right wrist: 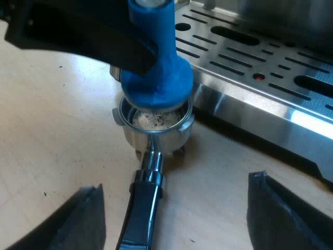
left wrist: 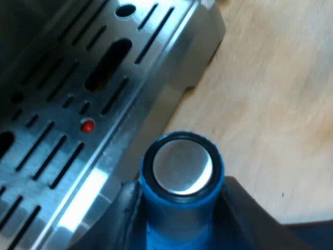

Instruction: Grind coffee beans and then tamp

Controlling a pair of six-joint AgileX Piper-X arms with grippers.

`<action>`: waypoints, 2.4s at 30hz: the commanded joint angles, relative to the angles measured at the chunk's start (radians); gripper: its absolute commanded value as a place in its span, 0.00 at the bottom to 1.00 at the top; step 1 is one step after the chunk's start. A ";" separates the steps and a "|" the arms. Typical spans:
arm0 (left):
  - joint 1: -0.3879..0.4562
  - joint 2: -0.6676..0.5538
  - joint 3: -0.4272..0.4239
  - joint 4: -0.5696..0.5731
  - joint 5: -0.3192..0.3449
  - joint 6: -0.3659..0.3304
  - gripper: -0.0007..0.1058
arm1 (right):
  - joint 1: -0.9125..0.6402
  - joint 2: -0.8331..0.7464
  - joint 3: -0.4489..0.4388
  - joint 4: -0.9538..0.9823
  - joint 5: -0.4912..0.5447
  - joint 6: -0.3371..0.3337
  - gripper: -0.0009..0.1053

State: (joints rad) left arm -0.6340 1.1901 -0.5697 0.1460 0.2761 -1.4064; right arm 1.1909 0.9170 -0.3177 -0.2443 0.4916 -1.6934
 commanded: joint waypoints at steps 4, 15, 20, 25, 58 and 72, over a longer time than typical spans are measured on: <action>-0.003 0.024 -0.009 -0.019 -0.020 0.008 0.20 | -0.001 0.000 0.000 -0.013 -0.002 -0.013 0.58; -0.003 0.073 -0.009 -0.019 -0.041 0.008 0.20 | -0.001 0.000 0.000 -0.013 -0.002 -0.013 0.58; -0.003 0.075 -0.006 -0.018 -0.041 0.008 0.20 | -0.001 0.000 0.000 -0.013 -0.002 -0.013 0.58; -0.003 0.075 0.030 -0.019 -0.041 0.008 0.20 | -0.001 0.000 0.000 -0.013 -0.002 -0.013 0.58; -0.003 0.075 0.113 -0.123 -0.033 -0.010 0.20 | -0.001 0.000 0.000 -0.013 -0.002 -0.013 0.58; -0.003 -0.085 0.063 -0.123 -0.033 -0.042 0.20 | -0.001 0.000 0.000 -0.013 -0.002 -0.013 0.58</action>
State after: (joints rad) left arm -0.6340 1.1212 -0.4954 0.0347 0.2467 -1.4363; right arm 1.1909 0.9170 -0.3177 -0.2443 0.4916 -1.6934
